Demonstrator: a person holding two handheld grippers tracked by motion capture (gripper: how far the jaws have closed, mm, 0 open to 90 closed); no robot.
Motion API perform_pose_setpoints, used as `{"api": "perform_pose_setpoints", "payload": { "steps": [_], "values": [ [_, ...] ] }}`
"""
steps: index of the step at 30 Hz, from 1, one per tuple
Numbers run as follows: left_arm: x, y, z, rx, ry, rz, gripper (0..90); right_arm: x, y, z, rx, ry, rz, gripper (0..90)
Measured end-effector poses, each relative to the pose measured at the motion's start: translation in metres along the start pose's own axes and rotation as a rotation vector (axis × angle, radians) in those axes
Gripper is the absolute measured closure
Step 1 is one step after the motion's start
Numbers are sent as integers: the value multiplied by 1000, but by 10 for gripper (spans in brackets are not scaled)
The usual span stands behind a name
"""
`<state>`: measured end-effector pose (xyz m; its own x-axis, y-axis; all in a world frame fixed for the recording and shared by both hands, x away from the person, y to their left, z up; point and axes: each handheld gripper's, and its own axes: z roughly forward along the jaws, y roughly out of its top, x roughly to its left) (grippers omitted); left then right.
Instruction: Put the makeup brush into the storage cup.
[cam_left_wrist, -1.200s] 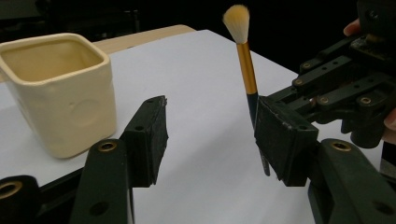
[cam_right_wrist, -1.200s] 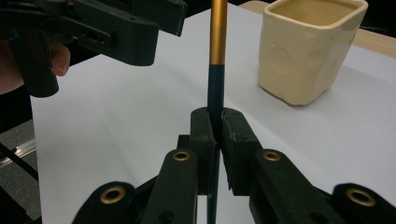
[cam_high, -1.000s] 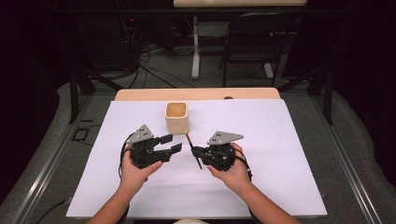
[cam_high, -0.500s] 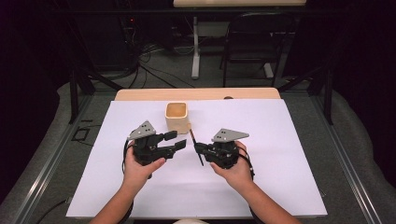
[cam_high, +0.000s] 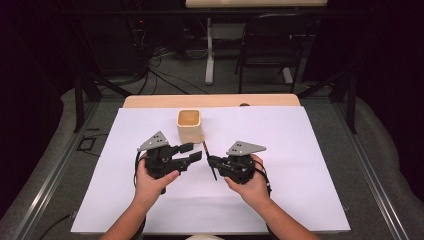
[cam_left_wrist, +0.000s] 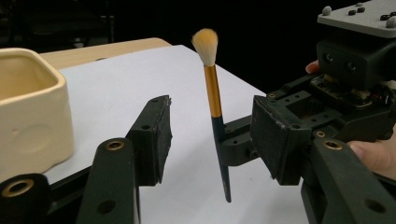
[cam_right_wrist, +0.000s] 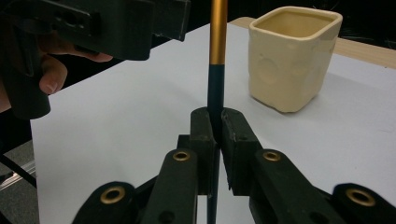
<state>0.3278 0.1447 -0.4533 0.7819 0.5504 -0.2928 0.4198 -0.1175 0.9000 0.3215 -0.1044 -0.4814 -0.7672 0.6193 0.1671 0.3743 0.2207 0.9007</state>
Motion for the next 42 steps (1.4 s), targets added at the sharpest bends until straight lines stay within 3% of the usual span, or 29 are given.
{"api": "perform_pose_setpoints", "payload": {
  "steps": [5,9,24,42],
  "values": [
    [3,-3,1,-12,-20,-34,510,4,-3,4,-3,6,-7,834],
    [6,-5,2,-22,-39,-64,537,6,-5,6,-8,21,18,835],
    [7,-8,3,-27,-72,-126,644,12,-6,9,-15,64,41,834],
    [7,-7,1,5,-82,-154,753,17,-7,12,-1,90,42,834]
  ]
}}
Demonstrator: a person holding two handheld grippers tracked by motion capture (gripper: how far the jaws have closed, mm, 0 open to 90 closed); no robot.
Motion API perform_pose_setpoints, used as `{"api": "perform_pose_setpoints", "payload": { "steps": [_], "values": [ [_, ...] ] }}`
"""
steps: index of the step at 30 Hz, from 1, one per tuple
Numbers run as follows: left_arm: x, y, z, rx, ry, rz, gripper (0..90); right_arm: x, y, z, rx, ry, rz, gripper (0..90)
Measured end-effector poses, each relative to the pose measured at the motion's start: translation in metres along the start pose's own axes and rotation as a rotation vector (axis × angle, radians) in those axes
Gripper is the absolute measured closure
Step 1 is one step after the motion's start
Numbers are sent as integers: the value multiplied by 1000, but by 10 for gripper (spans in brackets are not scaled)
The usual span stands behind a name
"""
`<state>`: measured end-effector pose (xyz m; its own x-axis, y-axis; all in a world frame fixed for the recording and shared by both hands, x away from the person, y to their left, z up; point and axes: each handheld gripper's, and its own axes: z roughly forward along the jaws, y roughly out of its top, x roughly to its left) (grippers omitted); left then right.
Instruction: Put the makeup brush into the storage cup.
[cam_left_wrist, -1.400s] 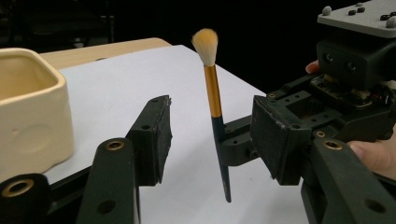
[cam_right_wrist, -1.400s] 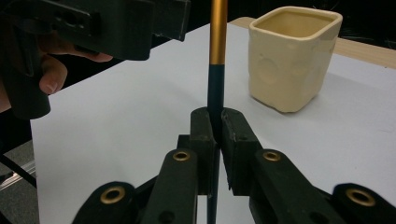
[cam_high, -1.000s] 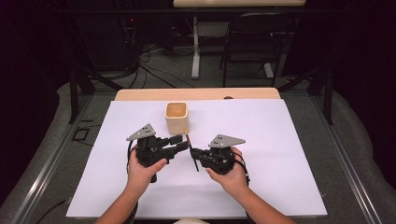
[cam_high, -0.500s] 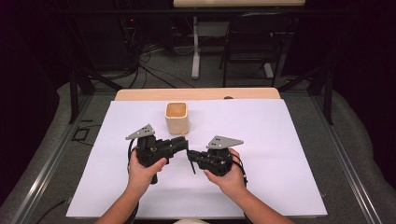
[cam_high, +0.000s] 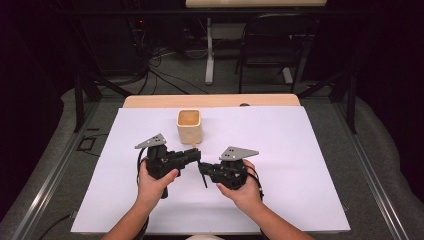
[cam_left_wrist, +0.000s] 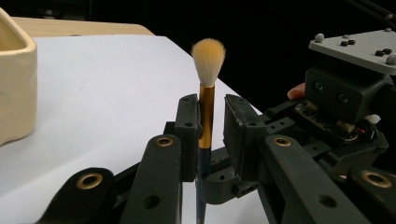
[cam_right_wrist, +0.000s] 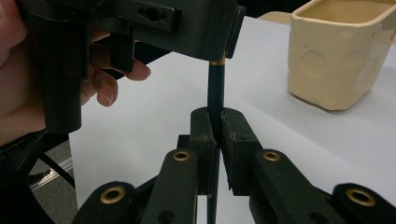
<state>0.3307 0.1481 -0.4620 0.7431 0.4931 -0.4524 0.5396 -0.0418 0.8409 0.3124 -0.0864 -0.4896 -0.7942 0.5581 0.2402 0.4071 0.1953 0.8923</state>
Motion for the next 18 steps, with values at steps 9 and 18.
{"api": "perform_pose_setpoints", "payload": {
  "steps": [9,18],
  "values": [
    [1,0,-1,-4,10,-1,786,1,0,1,1,9,3,835],
    [1,0,-1,0,14,-4,825,1,-1,2,5,10,4,834]
  ]
}}
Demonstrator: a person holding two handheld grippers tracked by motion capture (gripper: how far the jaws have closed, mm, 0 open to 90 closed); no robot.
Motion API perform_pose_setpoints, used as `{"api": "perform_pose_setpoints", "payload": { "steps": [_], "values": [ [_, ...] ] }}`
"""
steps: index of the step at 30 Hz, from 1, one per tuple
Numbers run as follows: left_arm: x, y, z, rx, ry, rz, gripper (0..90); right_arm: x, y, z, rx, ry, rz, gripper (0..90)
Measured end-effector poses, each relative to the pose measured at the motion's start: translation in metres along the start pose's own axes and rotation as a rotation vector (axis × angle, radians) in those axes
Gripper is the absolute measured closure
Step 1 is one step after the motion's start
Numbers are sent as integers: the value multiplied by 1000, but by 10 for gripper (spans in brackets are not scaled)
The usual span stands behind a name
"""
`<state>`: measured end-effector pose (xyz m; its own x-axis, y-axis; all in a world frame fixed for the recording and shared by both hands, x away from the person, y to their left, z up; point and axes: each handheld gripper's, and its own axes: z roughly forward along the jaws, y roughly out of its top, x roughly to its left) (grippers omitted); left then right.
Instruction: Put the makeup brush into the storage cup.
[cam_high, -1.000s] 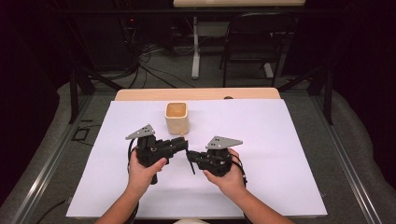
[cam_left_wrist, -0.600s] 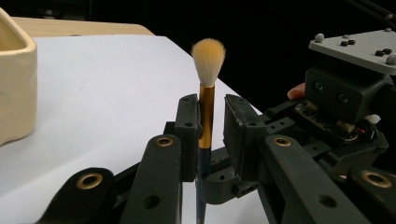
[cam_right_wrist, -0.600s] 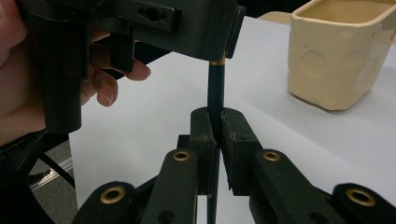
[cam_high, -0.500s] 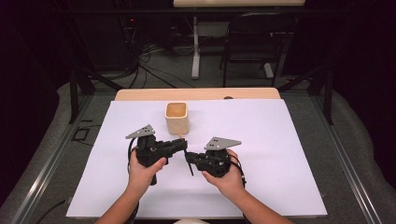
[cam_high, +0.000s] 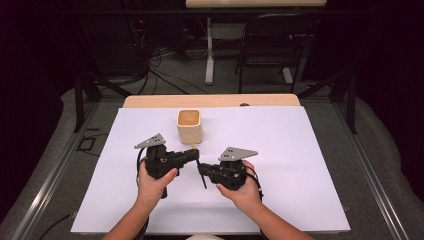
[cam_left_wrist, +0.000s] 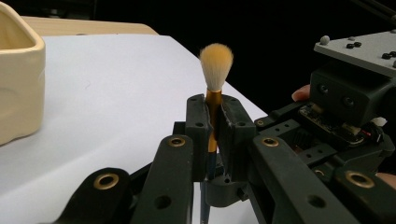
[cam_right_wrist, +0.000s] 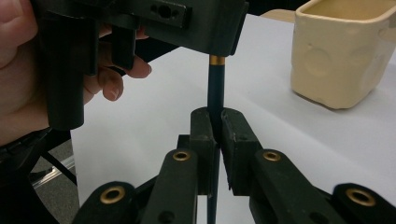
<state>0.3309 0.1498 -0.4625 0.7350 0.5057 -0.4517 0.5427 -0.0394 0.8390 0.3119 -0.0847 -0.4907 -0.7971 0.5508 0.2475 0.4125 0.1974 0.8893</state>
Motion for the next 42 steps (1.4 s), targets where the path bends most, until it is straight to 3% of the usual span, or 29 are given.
{"api": "perform_pose_setpoints", "payload": {
  "steps": [19,32,42],
  "values": [
    [0,-1,0,-1,17,22,833,-2,0,0,-2,14,10,802],
    [2,-1,-4,-8,35,25,833,-8,-2,-1,-10,12,18,669],
    [1,-1,-6,-12,72,65,833,-13,-2,-2,-4,4,6,572]
  ]
}}
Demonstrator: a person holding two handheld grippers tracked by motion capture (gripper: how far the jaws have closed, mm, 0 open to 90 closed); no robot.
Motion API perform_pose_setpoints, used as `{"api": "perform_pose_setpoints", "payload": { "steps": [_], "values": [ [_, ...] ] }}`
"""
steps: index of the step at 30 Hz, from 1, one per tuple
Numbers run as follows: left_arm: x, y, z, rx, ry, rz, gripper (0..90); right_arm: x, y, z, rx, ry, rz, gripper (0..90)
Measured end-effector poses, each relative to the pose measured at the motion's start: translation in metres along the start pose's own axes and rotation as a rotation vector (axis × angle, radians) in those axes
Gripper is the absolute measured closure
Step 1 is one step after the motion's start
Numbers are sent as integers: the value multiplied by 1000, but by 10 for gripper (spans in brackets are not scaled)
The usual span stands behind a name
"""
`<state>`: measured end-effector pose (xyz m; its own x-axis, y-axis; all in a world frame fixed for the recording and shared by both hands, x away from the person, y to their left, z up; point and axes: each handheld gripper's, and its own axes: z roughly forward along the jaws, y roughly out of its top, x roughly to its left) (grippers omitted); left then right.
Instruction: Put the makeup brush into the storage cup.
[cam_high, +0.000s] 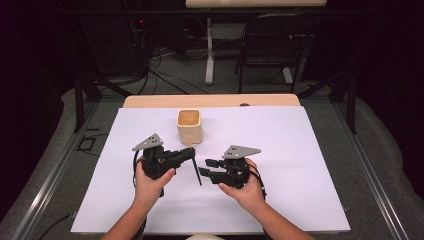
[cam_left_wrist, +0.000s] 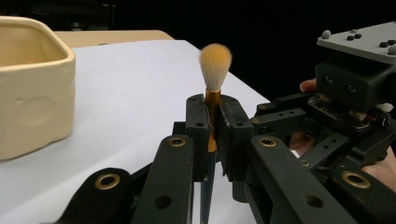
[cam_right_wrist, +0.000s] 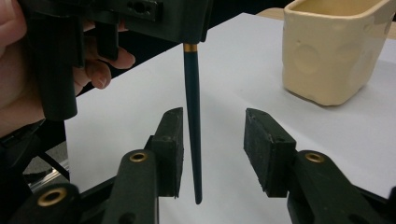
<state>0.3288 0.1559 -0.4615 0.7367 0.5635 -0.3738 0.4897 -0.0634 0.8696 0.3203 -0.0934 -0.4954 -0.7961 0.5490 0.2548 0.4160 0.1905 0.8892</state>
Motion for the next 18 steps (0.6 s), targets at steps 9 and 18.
{"api": "perform_pose_setpoints", "payload": {
  "steps": [9,18],
  "values": [
    [0,1,-3,-11,19,17,834,-3,1,-6,3,-22,-28,532],
    [1,2,-8,-21,39,27,833,-6,-4,-13,60,-58,-53,503]
  ]
}}
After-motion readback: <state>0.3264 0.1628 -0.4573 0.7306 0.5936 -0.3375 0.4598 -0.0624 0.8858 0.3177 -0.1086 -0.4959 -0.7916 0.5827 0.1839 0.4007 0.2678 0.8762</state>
